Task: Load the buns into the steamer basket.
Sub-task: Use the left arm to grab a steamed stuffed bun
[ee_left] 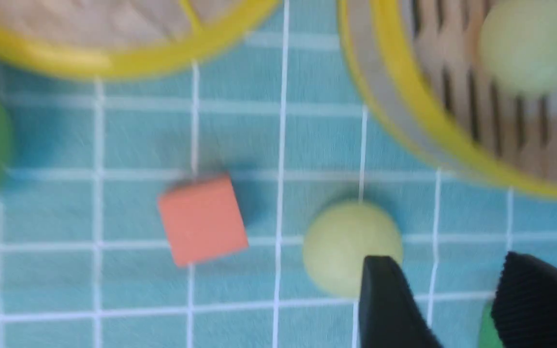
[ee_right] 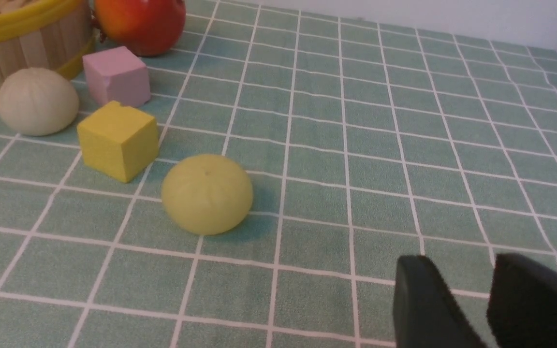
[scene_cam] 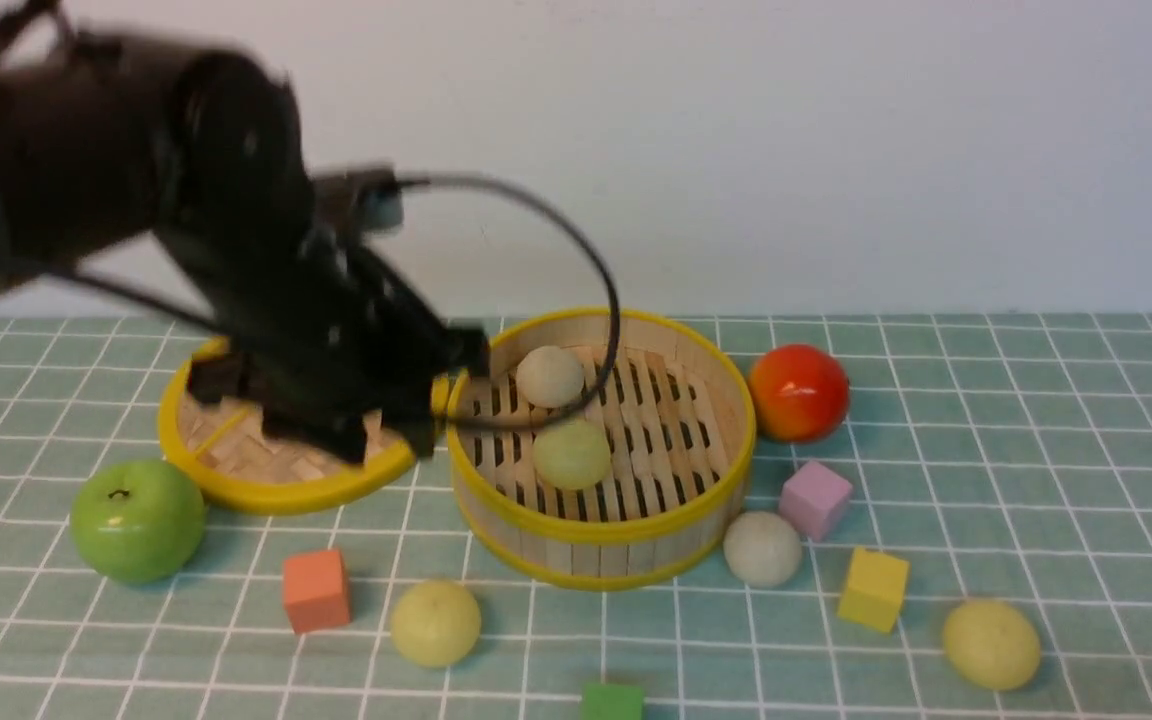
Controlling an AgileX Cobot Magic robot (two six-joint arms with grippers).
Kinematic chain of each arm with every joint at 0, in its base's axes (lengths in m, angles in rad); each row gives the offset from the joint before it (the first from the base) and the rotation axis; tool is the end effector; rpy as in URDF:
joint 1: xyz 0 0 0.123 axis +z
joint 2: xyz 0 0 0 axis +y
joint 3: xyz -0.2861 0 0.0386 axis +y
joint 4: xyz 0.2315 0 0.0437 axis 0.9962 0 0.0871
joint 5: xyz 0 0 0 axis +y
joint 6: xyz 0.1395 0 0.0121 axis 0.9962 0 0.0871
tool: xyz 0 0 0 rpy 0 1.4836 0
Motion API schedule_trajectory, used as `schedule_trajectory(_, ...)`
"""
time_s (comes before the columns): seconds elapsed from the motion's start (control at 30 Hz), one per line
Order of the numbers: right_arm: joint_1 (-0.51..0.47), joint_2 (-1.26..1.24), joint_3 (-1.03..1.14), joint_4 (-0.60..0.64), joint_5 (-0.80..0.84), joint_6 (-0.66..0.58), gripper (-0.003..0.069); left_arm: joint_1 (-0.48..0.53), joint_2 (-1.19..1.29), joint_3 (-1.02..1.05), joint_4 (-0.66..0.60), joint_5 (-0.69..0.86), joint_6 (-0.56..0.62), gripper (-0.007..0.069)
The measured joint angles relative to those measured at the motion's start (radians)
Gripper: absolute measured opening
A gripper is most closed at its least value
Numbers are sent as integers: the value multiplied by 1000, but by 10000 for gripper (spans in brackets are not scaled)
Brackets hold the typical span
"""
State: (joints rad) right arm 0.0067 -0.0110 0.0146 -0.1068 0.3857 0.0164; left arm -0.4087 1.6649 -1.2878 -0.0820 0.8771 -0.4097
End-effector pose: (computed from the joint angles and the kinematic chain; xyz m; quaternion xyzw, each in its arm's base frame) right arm 0.0788 -0.0051 0.1599 -0.0240 0.8044 -0.0386 0.5923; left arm 0.3192 -0.1479 0.2311 -0.0198 0.9789 -0.1129 0.1694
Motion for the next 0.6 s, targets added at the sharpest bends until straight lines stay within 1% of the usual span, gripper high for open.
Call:
schedule_trajectory(0.1, 0, 0, 0, 0, 0, 0, 239, -2, 18, 89, -72, -55, 61, 259)
schedule_trajectory(0.23, 0, 0, 0, 0, 0, 0, 239, -2, 59, 103, -83, -87, 92, 216)
schedule_trajectory(0.6, 0, 0, 0, 0, 0, 0, 239, -2, 182, 103, -87, -154, 97, 211)
